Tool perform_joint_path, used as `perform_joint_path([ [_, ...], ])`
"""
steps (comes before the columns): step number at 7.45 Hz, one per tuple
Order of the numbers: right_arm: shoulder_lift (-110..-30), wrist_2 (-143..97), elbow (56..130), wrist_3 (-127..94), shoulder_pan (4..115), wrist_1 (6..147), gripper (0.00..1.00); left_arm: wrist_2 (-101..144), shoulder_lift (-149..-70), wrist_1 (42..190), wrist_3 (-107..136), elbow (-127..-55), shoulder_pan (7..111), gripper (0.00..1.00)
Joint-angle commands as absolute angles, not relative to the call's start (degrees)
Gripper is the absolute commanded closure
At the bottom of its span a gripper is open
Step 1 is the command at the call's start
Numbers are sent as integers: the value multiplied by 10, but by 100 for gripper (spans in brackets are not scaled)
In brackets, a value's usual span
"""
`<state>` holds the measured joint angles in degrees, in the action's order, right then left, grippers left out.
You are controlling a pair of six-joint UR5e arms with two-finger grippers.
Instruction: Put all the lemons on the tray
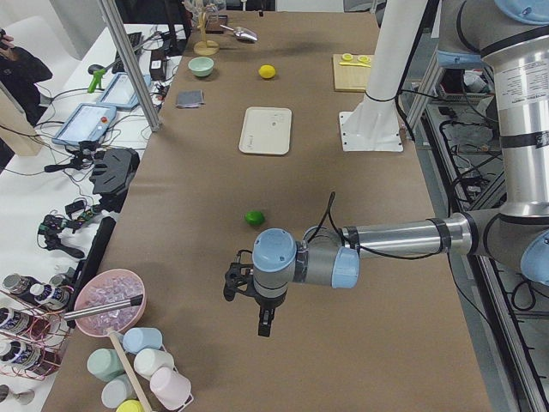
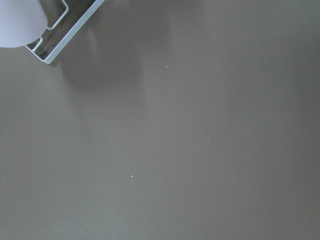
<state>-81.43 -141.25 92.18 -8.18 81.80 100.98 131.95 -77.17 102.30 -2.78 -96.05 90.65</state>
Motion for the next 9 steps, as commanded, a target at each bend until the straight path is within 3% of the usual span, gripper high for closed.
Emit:
perform_joint_path([
  [1,-768,-1451,893,-114,773,1009,0,1338,-778,1023,-25,-960,904,2],
  [7,-683,-1427,874,-300,622,945,1,1337,-795,1008,-24,-960,897,2],
  [9,-680,-1424,856,-299,600,934,1,1340,-865,963,1,-950,881,2],
])
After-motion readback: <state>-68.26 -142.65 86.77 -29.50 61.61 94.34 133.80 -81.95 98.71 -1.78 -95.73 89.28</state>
